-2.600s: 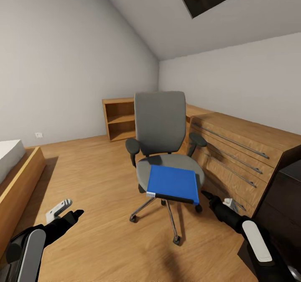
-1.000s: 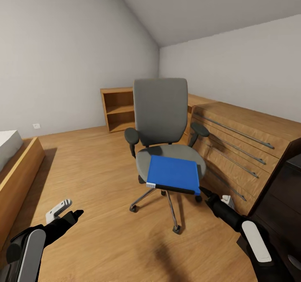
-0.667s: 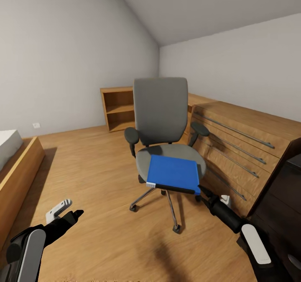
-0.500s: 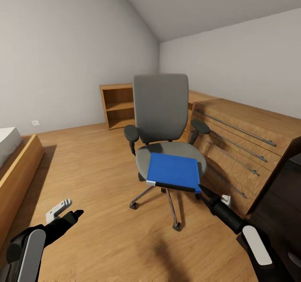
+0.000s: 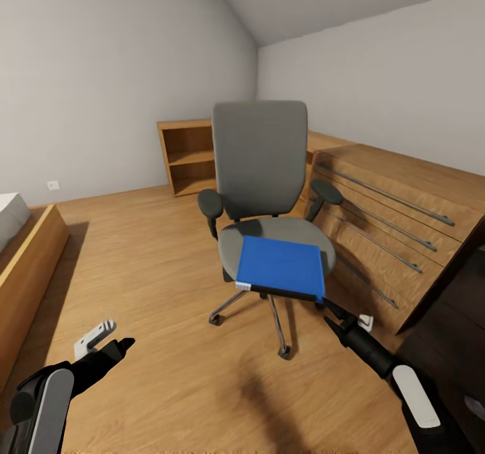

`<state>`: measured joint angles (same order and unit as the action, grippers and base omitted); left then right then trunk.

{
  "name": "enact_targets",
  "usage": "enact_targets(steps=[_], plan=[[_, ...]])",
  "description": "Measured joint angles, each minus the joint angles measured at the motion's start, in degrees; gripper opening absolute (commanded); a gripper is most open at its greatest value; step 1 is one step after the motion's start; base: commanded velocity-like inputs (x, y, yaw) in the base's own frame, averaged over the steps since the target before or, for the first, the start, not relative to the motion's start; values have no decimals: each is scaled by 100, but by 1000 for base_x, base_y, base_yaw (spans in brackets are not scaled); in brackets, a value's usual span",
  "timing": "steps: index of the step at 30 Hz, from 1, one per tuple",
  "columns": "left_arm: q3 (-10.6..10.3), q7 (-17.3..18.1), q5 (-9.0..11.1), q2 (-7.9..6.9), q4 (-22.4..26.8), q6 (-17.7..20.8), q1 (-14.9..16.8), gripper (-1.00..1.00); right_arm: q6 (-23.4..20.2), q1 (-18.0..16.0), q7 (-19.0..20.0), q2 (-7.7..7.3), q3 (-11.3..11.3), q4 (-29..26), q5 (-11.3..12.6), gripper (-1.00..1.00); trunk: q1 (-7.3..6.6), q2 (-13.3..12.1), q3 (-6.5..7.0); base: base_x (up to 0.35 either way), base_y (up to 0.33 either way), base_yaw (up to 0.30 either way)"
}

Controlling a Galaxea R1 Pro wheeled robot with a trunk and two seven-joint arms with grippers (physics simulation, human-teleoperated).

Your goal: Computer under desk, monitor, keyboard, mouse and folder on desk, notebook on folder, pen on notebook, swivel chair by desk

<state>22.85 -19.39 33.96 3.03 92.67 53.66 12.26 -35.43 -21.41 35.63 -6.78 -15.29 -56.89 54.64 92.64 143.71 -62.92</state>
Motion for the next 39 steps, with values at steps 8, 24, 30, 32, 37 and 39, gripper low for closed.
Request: enact_targets(steps=[8, 24, 30, 32, 37, 39], plan=[[0, 2, 4, 0, 0, 0, 0, 100, -16, 0, 2, -11, 0, 1, 10, 100, 18, 10, -156, 0, 0, 0], [0, -3, 1, 0, 0, 0, 0, 100, 4, 0, 3, 17, 6, -7, -8, 100, 41, 22, -355, 0, 0, 0], [0, 15, -1, 0, -6, 0, 0, 100, 5, 0, 1, 14, 231, -30, -24, 100, 41, 22, -355, 0, 0, 0], [2, 19, -2, 0, -7, 0, 0, 100, 9, 0, 2, 12, 268, -31, -23, 100, 41, 22, -355, 0, 0, 0], [7, 28, -2, 0, -8, 0, -1, 100, 15, 0, 12, 17, 320, -33, -18, 100, 41, 22, -355, 0, 0, 0], [8, 31, -3, 0, -9, 0, 0, 100, 16, 0, 16, 18, 326, -34, -18, 100, 41, 22, -355, 0, 0, 0]])
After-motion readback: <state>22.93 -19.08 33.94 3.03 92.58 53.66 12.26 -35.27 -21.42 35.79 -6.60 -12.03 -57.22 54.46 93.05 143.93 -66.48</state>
